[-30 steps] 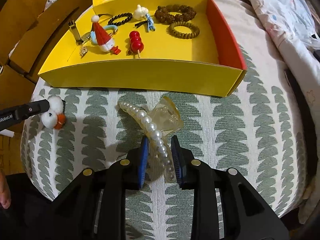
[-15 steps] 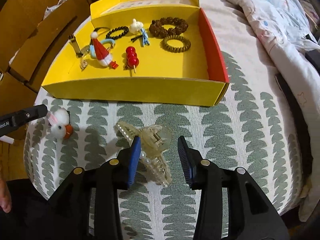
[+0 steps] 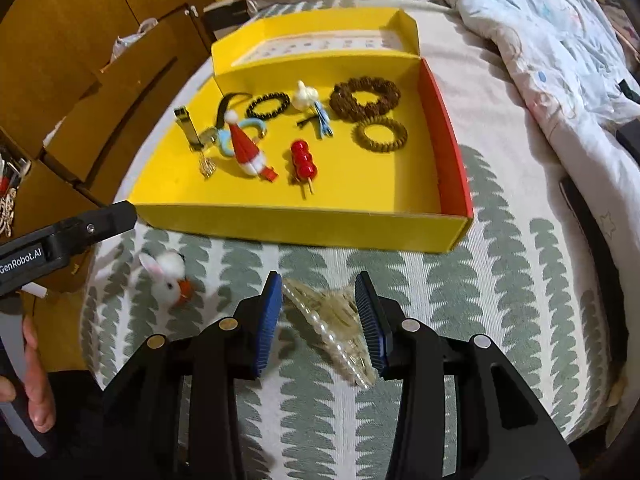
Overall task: Organize jewelry
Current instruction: 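Lift both items out of the box and open both tools onto the bedspread, then move left tool to red Santa figure while right tool approaches red-bead hairpin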
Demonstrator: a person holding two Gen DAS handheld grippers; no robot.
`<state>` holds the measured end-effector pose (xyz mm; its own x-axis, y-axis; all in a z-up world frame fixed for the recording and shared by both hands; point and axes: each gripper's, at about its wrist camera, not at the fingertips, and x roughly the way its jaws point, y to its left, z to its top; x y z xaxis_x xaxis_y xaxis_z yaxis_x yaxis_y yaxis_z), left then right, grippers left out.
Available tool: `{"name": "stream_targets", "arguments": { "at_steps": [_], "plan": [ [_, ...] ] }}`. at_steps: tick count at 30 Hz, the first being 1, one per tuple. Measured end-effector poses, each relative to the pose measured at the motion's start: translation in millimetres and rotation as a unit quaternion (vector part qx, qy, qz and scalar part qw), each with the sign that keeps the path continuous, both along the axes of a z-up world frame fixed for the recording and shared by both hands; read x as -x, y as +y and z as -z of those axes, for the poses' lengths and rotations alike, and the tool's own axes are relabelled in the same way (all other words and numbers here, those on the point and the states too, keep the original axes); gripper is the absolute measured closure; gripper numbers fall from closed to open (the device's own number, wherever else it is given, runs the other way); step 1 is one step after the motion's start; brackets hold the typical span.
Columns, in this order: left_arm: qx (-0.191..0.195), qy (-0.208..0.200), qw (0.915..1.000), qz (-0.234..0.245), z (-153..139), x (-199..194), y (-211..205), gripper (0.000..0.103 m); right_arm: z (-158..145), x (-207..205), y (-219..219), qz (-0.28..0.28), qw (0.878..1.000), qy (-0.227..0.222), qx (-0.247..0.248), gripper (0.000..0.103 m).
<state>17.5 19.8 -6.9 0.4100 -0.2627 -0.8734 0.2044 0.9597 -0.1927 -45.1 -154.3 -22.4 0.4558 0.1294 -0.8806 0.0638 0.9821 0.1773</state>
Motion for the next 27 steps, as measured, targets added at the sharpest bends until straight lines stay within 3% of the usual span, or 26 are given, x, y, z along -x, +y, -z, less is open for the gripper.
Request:
{"name": "stream_targets", "arguments": {
  "at_steps": [3, 7, 12, 27],
  "plan": [
    [0.009, -0.010, 0.9999, -0.003, -4, -8, 0, 0.018, -4, -7, -1, -0.001, 1.000, -0.009, -0.005, 0.061],
    [0.022, -0.001, 0.9998, -0.002, -2, -25, -4, 0.015, -8, -16, -4, 0.005, 1.000, -0.021, -0.015, 0.060],
    [0.019, 0.011, 0.9998, 0.001, 4, -42, -15, 0.014, -9, -27, -8, 0.014, 0.999, -0.036, -0.013, 0.045],
    [-0.005, 0.028, 0.9996, 0.004, 30, -78, -32, 0.014, 5, -51, -22, 0.031, 0.999, -0.033, -0.019, 0.045]
  ]
}}
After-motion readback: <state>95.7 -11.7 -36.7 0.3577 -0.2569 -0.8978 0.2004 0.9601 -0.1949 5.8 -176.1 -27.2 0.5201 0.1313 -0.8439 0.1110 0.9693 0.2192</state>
